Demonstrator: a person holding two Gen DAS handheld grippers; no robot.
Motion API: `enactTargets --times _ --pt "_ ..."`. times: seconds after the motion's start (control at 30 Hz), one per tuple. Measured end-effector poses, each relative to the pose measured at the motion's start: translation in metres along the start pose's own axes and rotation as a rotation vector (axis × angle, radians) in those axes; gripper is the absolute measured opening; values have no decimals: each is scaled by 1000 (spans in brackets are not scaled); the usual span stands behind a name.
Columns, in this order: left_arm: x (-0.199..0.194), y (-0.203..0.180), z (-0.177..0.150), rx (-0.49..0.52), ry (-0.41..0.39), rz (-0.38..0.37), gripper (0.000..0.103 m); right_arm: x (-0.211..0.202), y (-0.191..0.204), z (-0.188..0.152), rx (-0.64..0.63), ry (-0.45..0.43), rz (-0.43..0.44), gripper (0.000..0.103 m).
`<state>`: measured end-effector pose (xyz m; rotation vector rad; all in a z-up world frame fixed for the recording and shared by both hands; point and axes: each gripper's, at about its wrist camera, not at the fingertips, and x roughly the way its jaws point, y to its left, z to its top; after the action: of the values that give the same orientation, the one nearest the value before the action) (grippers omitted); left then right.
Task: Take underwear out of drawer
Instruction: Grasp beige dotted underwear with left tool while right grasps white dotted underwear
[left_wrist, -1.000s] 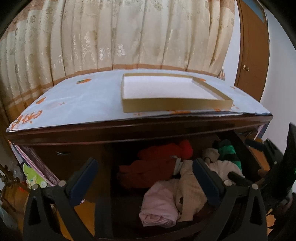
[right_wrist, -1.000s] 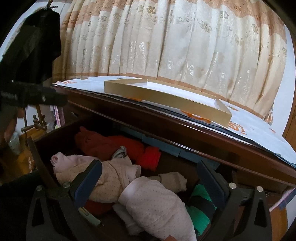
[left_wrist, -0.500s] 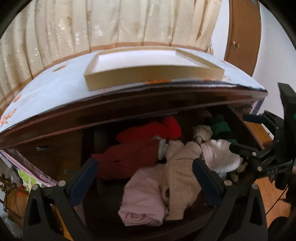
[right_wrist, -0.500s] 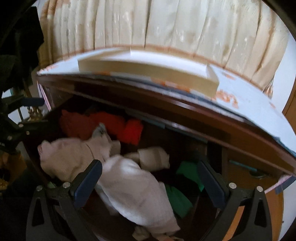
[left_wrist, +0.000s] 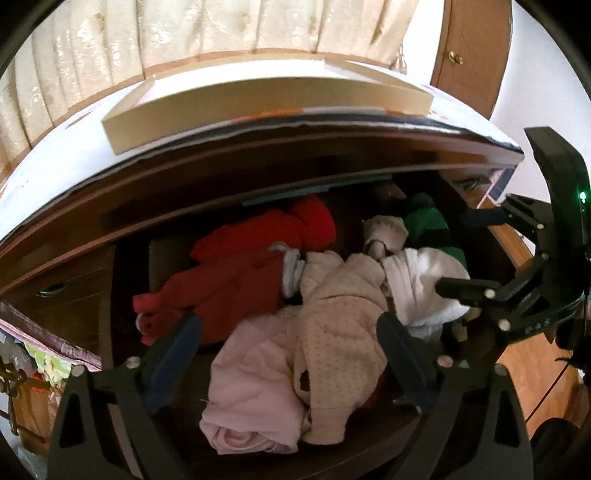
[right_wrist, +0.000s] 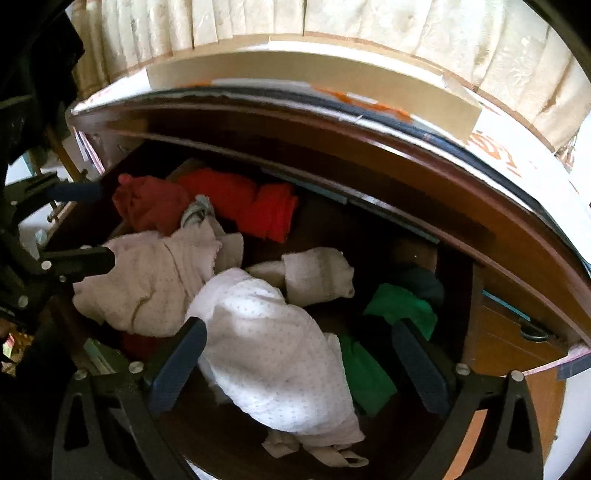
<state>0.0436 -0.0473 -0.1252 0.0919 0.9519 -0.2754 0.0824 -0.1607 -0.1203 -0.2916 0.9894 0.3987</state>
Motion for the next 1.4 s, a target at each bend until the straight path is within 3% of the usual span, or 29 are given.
enactTargets --times 0.03,0.1,0.5,0.7,0.93,1.13,1.4 --pt "1 -1 0 2 6 -7 94 3 0 -1 -3 15 14 83" --pt "4 -2 1 3 19 -18 92 6 -1 -1 4 38 29 80" --pt "29 -19 6 61 106 -71 91 28 -2 1 -5 132 103 79" --pt "47 -27 6 82 171 -80 80 38 0 -4 -20 171 127 79" --pt "55 -32 10 81 212 -122 67 42 -1 -3 -21 175 152 64" --pt "54 -30 8 82 205 -144 57 42 1 -2 -39 170 170 50" --pt "49 -29 7 83 180 -162 39 37 1 -9 -58 133 159 39"
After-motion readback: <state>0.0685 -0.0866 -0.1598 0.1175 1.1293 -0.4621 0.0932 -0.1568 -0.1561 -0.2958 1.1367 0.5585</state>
